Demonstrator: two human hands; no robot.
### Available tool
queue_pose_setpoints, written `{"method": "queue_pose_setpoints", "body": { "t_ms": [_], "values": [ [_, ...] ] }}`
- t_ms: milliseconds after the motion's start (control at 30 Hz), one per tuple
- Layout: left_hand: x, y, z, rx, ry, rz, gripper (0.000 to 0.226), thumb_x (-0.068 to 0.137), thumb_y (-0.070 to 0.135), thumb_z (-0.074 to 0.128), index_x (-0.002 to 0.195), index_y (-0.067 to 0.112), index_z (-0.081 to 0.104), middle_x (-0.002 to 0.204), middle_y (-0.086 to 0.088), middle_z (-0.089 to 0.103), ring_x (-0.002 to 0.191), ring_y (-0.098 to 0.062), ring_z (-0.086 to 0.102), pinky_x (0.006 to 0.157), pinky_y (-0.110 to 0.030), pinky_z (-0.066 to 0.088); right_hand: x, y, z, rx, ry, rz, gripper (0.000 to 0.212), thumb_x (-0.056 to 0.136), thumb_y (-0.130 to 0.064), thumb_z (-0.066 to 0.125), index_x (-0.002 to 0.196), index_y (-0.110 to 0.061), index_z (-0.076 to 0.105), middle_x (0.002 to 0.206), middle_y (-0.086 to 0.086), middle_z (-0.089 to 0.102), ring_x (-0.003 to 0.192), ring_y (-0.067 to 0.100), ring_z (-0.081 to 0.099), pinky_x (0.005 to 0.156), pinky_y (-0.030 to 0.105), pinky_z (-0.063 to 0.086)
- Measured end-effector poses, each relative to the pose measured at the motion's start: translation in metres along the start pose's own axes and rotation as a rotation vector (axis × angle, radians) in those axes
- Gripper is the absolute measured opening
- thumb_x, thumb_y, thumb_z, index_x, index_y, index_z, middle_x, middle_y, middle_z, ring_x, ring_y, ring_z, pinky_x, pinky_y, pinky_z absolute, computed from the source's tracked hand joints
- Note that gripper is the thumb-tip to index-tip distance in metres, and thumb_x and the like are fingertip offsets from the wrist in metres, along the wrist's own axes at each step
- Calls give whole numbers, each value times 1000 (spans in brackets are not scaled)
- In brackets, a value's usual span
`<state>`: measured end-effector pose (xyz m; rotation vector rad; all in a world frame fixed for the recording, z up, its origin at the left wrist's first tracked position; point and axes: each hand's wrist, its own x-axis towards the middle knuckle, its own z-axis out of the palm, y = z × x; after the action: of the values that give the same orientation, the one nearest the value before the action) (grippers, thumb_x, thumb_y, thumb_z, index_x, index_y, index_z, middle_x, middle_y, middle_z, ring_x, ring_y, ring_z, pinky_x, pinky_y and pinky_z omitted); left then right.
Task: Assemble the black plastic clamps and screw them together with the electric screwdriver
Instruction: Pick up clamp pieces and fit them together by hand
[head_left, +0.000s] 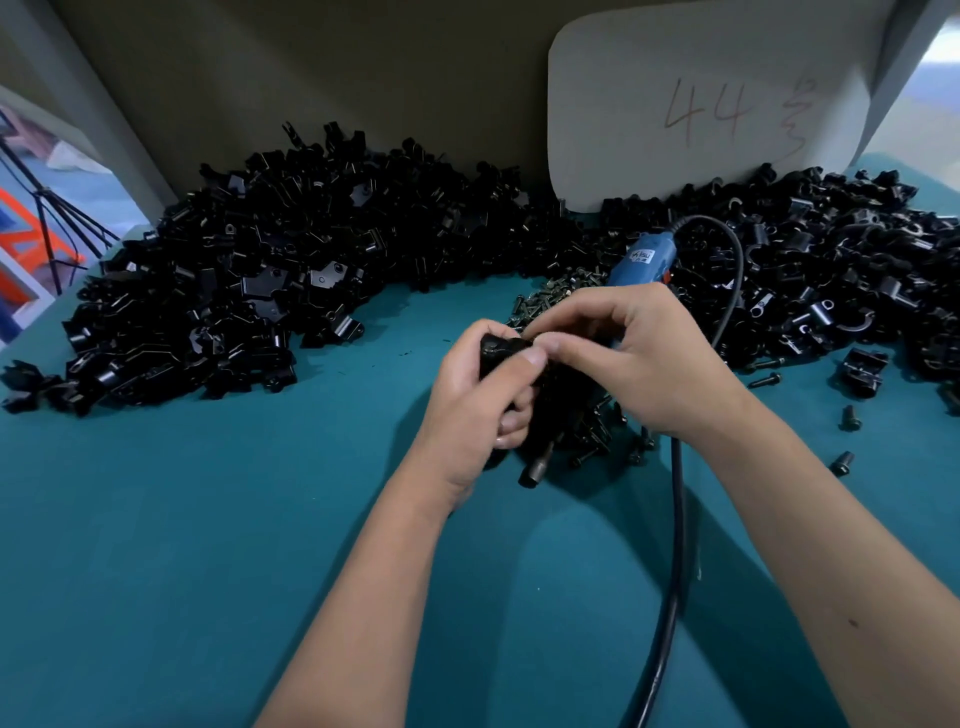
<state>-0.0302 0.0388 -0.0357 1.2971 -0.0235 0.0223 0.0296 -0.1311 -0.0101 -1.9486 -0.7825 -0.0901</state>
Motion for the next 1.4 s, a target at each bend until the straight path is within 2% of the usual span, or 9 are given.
{"method": "queue_pose_setpoints", "body": {
  "t_ms": [200, 333, 433, 667, 733, 867, 967, 1200, 1400],
  "values": [
    [-5, 5, 5, -299, -189, -54, 12, 100, 19, 56, 107, 10, 60, 78, -11, 61, 57, -16, 48, 50, -23, 43, 0, -6, 2, 340, 136, 151, 22, 92, -28, 80, 83, -9, 71, 74, 17, 65, 65, 18, 63, 66, 35, 55],
    [-5, 7, 5, -349, -217, -24, 31, 101, 24, 59, 125, 5, 59, 91, -13, 66, 64, -14, 55, 57, -23, 50, -1, -15, 3, 767, -42, 332, 38, 102, -42, 62, 107, -7, 75, 69, 13, 53, 58, 29, 58, 61, 42, 55],
    [-5, 9, 2, -362, -200, -26, 36, 96, 26, 64, 123, 2, 59, 91, -10, 69, 65, -12, 58, 57, -21, 52, -2, -20, 5, 888, -126, 345, 31, 105, -30, 57, 116, -8, 76, 69, 9, 55, 60, 28, 58, 59, 41, 56],
    [-6, 8, 1, -385, -172, -68, 34, 96, 18, 61, 124, -2, 57, 87, -11, 69, 61, -9, 56, 54, -19, 50, -1, -22, 8, 929, -84, 377, 13, 89, -24, 75, 93, -13, 68, 93, 15, 51, 65, 22, 51, 66, 40, 54],
    [-6, 7, 2, -370, -148, -71, 36, 93, 17, 65, 122, -2, 58, 85, -11, 69, 59, -9, 56, 54, -19, 49, -1, -22, 9, 928, -93, 385, 16, 89, -24, 75, 92, -13, 64, 90, 14, 51, 65, 23, 51, 65, 40, 54],
    [-6, 8, 2, -334, -116, -63, 20, 91, 15, 67, 107, 4, 68, 80, -10, 69, 55, -9, 54, 49, -19, 48, -2, -26, 13, 975, -140, 378, 29, 102, -30, 60, 118, -11, 74, 81, 12, 58, 62, 27, 56, 59, 44, 56],
    [-7, 9, 2, -289, -114, -43, 14, 92, 17, 67, 102, 8, 67, 78, -9, 68, 53, -9, 55, 47, -19, 48, -1, -29, 12, 1004, -162, 392, 26, 100, -29, 62, 108, -10, 76, 64, 12, 55, 56, 31, 60, 56, 44, 57],
    [-9, 8, 5, -269, -110, -33, 3, 90, 20, 73, 91, 18, 74, 75, -7, 66, 53, -13, 60, 47, -22, 51, -1, -34, 15, 1023, -92, 431, 21, 87, -28, 73, 94, -9, 75, 58, 14, 53, 41, 26, 54, 44, 36, 52],
    [-9, 7, 7, -285, -158, -10, 31, 73, 14, 89, 102, 16, 76, 82, -12, 70, 64, -22, 69, 58, -28, 58, -1, -34, 17, 841, 14, 402, 27, 83, -28, 80, 89, -2, 75, 61, 13, 58, 36, 18, 45, 38, 25, 43]
  ]
}}
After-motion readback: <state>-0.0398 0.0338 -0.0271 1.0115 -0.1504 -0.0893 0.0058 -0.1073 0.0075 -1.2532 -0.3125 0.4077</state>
